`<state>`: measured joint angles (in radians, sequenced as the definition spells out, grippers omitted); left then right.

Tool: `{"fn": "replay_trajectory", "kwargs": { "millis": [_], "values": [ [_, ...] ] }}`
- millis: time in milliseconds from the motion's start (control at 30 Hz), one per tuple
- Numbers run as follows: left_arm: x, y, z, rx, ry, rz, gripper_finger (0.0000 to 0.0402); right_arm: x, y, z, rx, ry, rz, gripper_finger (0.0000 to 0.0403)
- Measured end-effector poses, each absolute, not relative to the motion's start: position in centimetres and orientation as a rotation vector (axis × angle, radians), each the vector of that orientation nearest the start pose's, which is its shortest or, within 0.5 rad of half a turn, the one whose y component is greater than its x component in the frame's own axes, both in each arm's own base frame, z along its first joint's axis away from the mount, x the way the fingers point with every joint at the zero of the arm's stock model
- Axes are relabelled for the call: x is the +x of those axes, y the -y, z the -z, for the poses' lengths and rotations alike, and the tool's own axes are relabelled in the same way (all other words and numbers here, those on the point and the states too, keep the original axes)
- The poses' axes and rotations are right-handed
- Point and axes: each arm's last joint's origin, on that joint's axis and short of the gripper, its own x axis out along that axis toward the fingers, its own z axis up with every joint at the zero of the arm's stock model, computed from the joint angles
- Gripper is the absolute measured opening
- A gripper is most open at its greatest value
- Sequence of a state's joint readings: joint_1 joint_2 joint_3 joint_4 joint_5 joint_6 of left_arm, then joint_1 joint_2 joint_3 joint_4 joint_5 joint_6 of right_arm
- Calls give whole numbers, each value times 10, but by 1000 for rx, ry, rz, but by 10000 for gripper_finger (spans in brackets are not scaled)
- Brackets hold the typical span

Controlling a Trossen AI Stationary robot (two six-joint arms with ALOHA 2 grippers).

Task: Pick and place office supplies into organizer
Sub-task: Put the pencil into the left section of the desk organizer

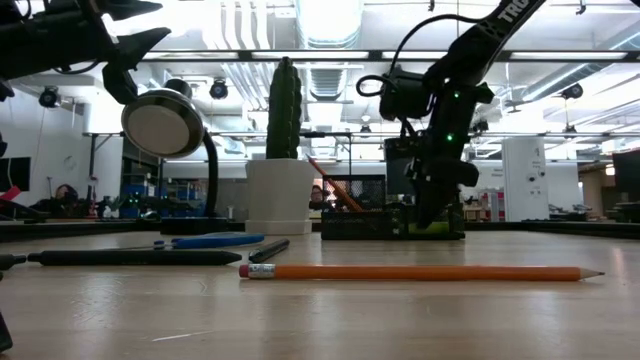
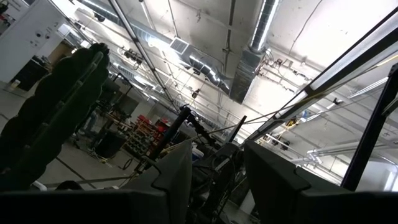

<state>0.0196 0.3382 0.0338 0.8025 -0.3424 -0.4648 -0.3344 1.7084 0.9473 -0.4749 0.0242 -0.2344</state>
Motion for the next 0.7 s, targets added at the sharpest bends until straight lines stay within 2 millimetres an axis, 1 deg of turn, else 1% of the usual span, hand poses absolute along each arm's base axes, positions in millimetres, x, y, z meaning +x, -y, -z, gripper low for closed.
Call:
{"fn": "replay_trajectory", "kwargs": {
  "millis": [267,400,533,700],
  "values": [
    [106,-12,-220,-531,570,-233,130,293,102,-160,-4,-1285,159,146],
    [106,-12,-220,-531,570,-233,130,294,102,-166,10,-1305,160,145],
    [106,-12,-220,-531,570,-234,130,299,104,-176,59,-1297,197,144],
    [106,-12,-220,-531,569,-234,130,306,106,-191,62,-1276,203,146]
  ]
}}
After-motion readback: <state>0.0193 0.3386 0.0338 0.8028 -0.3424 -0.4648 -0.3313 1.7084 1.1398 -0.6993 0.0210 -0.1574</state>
